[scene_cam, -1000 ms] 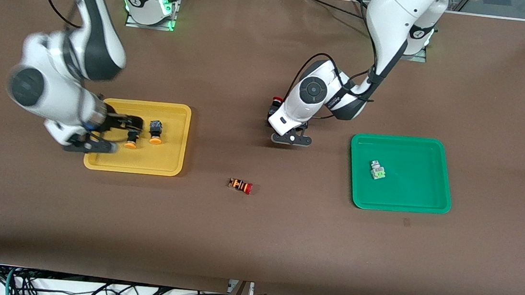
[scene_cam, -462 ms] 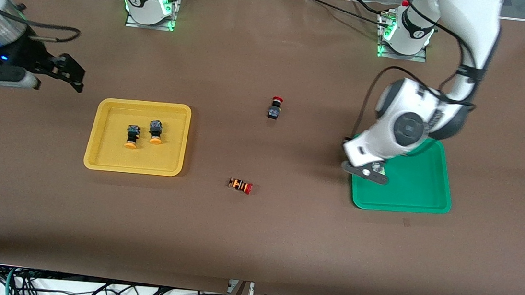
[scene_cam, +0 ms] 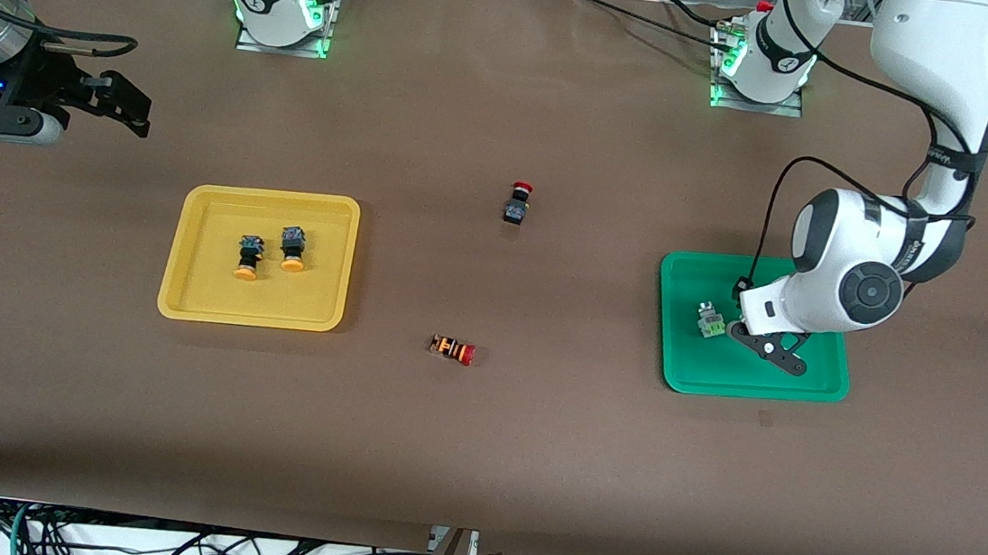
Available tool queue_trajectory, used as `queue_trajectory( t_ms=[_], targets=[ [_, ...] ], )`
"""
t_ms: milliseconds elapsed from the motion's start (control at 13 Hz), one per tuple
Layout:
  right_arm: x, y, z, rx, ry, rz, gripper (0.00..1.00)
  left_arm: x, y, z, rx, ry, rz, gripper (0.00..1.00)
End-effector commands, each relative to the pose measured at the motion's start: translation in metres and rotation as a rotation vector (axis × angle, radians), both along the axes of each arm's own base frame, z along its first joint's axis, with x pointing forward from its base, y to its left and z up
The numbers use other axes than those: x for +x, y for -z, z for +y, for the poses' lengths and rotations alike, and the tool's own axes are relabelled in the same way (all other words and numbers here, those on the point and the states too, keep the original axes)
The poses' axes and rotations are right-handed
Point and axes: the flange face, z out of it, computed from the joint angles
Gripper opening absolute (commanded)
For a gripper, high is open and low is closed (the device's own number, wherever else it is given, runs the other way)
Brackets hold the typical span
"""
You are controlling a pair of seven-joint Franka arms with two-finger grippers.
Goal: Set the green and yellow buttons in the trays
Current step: 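Lower the green button into the green tray and open the left gripper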
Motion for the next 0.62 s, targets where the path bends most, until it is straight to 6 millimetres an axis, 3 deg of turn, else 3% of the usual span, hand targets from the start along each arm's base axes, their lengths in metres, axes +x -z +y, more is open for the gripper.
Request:
queue_trajectory(
  t_ms=[0, 231, 538],
  targets=[
    [0.000, -0.002, -0.004, -0.014, -0.009, 0.016, 1.00, 0.006, -0.019, 0.008, -0.016, -0.016, -0.053, 1.00],
    [0.004, -0.002, -0.003, -0.013, -0.023, 0.017, 1.00, 0.026, -0.108, 0.024, -0.053, -0.044, -0.205, 1.00],
    [0.007, -0.005, -0.003, -0.011, -0.030, 0.010, 1.00, 0.019, -0.208, 0.051, -0.071, -0.151, -0.187, 1.00]
  ],
)
